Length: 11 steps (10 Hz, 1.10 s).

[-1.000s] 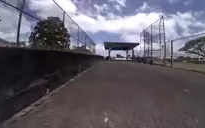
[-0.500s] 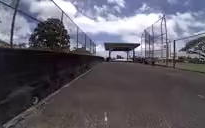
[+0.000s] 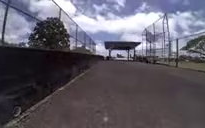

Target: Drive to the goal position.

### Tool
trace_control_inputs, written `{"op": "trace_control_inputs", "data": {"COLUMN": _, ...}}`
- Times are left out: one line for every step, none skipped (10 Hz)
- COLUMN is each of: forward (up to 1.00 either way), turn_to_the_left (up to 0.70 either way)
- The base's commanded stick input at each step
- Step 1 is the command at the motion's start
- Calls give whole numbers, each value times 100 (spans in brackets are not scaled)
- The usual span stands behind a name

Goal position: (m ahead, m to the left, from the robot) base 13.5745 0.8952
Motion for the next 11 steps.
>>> {"op": "trace_control_inputs", "data": {"forward": 70, "turn_to_the_left": 0}}
{"op": "trace_control_inputs", "data": {"forward": 70, "turn_to_the_left": 0}}
{"op": "trace_control_inputs", "data": {"forward": 70, "turn_to_the_left": 0}}
{"op": "trace_control_inputs", "data": {"forward": 70, "turn_to_the_left": 0}}
{"op": "trace_control_inputs", "data": {"forward": 70, "turn_to_the_left": 0}}
{"op": "trace_control_inputs", "data": {"forward": 70, "turn_to_the_left": 0}}
{"op": "trace_control_inputs", "data": {"forward": 70, "turn_to_the_left": 0}}
{"op": "trace_control_inputs", "data": {"forward": 70, "turn_to_the_left": 0}}
{"op": "trace_control_inputs", "data": {"forward": 70, "turn_to_the_left": 0}}
{"op": "trace_control_inputs", "data": {"forward": 70, "turn_to_the_left": 0}}
{"op": "trace_control_inputs", "data": {"forward": 70, "turn_to_the_left": 0}}
